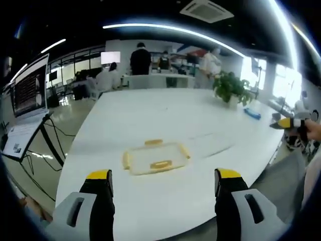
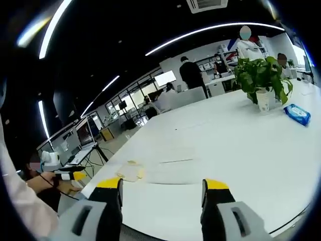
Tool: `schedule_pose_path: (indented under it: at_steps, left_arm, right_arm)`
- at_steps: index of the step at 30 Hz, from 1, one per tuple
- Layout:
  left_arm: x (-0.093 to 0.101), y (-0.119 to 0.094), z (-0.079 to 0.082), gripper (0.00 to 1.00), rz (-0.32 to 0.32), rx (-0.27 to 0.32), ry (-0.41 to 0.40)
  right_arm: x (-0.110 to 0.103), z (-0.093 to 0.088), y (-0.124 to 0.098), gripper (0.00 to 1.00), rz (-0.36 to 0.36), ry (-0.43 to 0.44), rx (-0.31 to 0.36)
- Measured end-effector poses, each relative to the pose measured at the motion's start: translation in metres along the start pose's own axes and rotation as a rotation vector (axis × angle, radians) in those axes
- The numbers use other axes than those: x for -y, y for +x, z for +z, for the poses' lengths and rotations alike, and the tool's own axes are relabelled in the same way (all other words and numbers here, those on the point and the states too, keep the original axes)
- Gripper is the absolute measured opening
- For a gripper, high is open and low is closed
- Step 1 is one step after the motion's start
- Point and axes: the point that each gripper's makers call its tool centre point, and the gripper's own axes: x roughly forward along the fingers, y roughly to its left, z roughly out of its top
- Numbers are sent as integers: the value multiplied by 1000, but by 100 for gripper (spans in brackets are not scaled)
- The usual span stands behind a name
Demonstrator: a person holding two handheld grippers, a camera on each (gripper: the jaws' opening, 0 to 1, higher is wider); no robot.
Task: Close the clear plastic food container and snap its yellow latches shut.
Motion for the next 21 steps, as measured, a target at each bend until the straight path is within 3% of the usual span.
schedule_pose_path:
  at_steps: [21]
  left_arm:
    - [-1,1,-3,82,-8,-20,17]
  right_arm:
    - [-5,-6,5,63,9,-25,-34]
